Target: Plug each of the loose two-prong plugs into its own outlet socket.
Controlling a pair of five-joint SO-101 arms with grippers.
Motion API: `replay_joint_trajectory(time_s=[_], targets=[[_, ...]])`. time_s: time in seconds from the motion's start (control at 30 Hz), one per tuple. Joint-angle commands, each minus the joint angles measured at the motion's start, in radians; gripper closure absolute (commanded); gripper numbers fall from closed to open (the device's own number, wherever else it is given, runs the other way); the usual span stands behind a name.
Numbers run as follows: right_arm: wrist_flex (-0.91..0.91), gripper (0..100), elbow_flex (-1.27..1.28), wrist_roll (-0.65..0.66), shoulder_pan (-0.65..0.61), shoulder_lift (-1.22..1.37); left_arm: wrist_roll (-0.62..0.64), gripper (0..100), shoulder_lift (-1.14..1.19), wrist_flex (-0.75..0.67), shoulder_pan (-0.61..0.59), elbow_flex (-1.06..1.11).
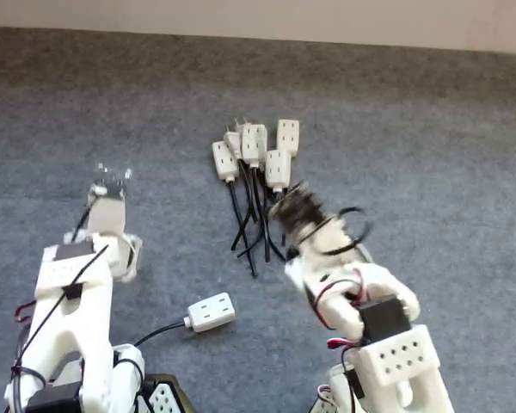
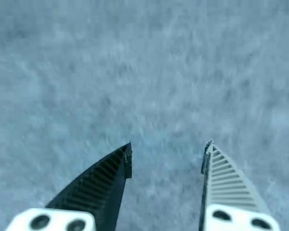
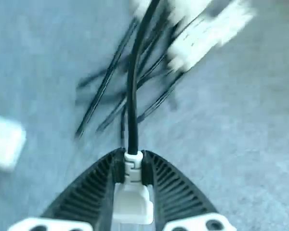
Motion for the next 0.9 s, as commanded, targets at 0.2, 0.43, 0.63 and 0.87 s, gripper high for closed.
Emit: replay_joint_trajectory(time_s=[0.2,0.43,0.63,0.87], targets=[[-0.111,99.2,-0.228,-0.201,0.021,0.274,0.025,75,-0.081,-0.011,0.101,-0.265],[-0.119,99.3,-0.432,-0.423,0.021,0.624,0.095,75,-0.510,0.110,0.248,-0.242],[-0.114,99.3,-0.506,-0.569,-0.027,0.680,0.095,75,-0.940,0.213,0.268,-0.021],[-0.108,99.3,-0.440,-0.578,-0.170,0.653,0.094,75,-1.276,0.451,0.320,0.153]])
